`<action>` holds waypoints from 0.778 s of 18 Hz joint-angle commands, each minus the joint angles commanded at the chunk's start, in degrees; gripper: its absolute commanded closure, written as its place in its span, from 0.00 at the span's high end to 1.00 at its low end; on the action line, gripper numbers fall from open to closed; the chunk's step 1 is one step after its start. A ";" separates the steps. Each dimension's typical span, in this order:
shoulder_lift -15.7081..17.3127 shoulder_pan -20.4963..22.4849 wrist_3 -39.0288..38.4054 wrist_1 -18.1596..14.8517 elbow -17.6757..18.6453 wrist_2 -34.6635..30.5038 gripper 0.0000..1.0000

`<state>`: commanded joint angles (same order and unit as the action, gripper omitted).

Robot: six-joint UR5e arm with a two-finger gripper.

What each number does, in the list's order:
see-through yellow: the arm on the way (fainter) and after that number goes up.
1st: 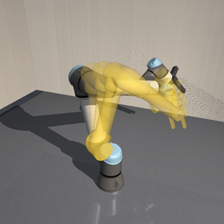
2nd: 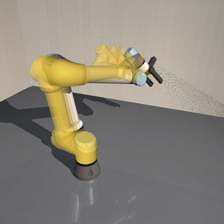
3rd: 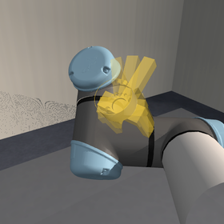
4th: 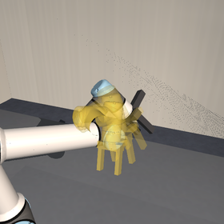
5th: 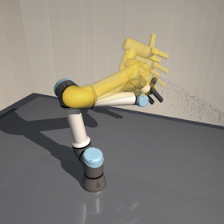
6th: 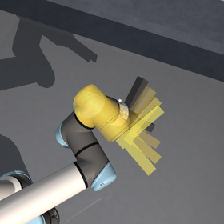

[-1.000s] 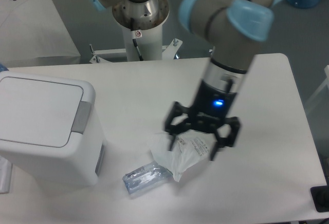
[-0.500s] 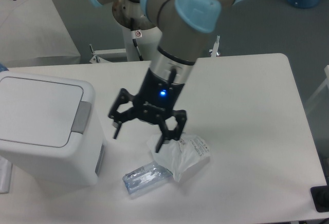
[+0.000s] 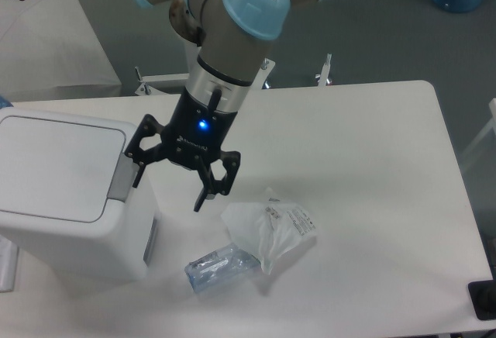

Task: Open the trash can
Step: 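Push the right gripper finger against the lid edge to flip it open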

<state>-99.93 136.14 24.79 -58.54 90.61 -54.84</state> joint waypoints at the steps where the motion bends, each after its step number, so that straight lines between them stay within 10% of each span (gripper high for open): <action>1: 0.00 -0.26 0.00 0.00 0.00 0.00 1.00; 14: -0.70 -1.05 0.26 0.17 0.79 -0.09 1.00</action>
<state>-100.63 135.09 25.05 -58.36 91.41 -54.93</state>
